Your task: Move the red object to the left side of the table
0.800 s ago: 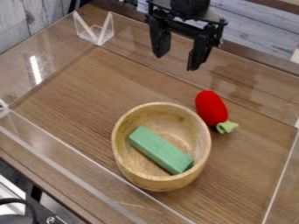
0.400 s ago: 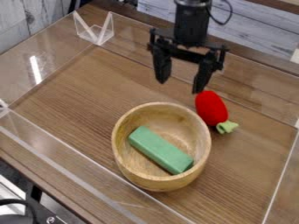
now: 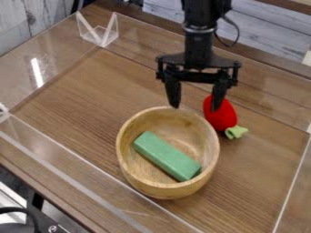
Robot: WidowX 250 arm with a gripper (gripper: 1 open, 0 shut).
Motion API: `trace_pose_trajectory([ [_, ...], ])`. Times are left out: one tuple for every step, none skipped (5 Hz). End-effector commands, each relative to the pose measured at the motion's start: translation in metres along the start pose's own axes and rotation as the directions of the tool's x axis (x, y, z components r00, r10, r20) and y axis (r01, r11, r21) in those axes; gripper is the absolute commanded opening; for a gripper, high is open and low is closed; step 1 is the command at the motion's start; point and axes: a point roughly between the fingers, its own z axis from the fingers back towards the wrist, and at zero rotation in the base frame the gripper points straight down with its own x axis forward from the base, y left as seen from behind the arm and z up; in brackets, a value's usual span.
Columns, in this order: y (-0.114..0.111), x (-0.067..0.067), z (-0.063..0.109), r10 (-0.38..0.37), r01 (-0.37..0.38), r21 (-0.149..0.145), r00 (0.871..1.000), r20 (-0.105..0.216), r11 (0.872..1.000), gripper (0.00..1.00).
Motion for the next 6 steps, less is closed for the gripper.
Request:
trace_pose_trajectory([
  [-0.014,-0.001,0.007,0.115,-0.113,-0.052,0.992,0.053,0.992,1.0],
  [-0.023,-0.003,0.009,0.182,-0.176,-0.078,0.981,0.069,0.981,1.0],
  [-0.028,0.007,0.009,0.313,-0.304,-0.103,0.946,0.085,0.947,1.0],
  [-0.031,0.017,0.009,0.406,-0.394,-0.116,0.909,0.095,0.912,1.0],
  [-0.032,0.017,0.005,0.398,-0.387,-0.11,0.912,0.103,0.915,1.0],
  [-0.034,0.017,0.002,0.389,-0.378,-0.104,0.914,0.115,0.92,1.0],
])
